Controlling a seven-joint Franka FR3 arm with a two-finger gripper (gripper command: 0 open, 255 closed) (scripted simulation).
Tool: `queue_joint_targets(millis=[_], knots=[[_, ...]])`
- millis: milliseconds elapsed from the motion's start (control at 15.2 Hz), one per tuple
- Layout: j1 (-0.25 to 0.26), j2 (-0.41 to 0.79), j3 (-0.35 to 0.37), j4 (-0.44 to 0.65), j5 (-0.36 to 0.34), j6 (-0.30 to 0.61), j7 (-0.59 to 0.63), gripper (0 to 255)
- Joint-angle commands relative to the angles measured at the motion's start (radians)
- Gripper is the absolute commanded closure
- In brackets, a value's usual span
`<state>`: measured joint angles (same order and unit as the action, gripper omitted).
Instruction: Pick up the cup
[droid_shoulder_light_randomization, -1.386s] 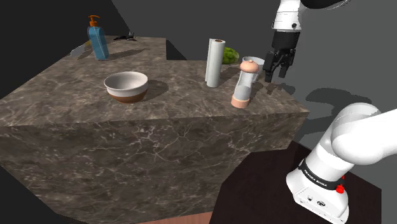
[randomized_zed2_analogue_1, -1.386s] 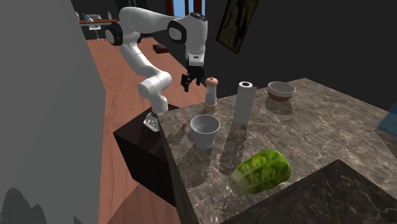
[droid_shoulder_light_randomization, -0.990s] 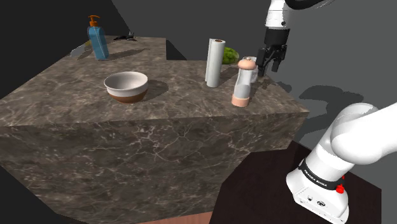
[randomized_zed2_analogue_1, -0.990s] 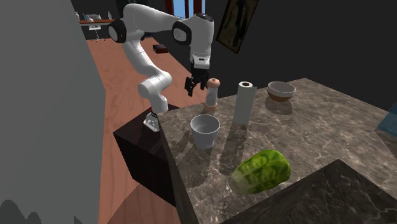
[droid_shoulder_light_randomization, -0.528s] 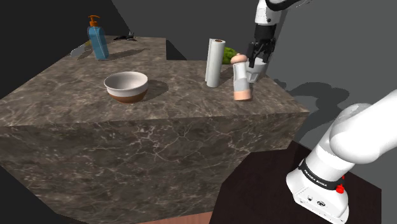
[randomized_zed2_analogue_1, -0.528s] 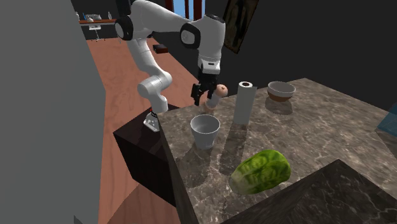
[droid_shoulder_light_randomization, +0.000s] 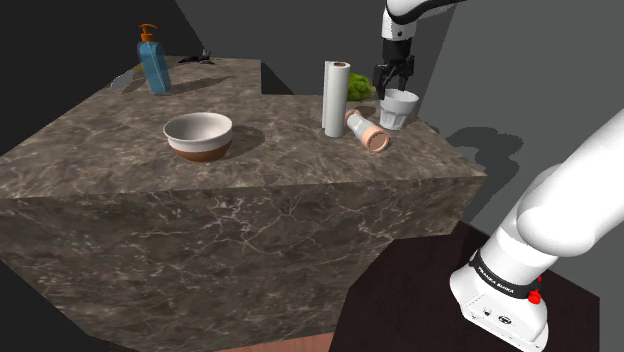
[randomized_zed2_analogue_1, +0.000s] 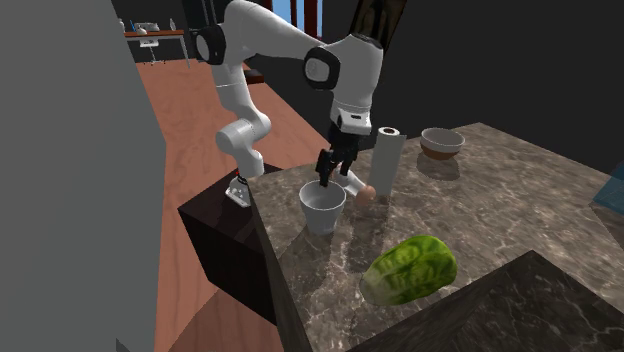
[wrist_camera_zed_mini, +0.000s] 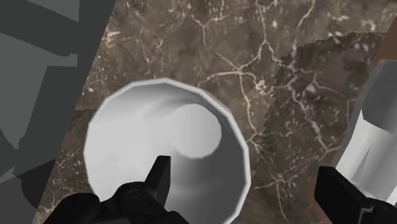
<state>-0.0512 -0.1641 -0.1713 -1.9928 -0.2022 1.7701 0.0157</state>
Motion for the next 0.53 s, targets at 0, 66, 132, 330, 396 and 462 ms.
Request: queue_joint_targets(millis=[0,66,132,330,396,462], knots=[[-0.004,0.012,-0.005,-0.010,-0.005,0.025,-0.003,0],[-0.004,0.014,-0.005,-0.022,-0.006,0.039,-0.001,0],[-0.004,0.015,-0.006,-0.034,-0.006,0.052,0.001,0],[-0.005,0.021,-0.008,-0.068,-0.008,0.091,0.007,0],[-0.006,0.022,-0.008,-0.074,-0.008,0.099,0.008,0],[-0.006,0.022,-0.008,-0.074,-0.008,0.099,0.008,0]])
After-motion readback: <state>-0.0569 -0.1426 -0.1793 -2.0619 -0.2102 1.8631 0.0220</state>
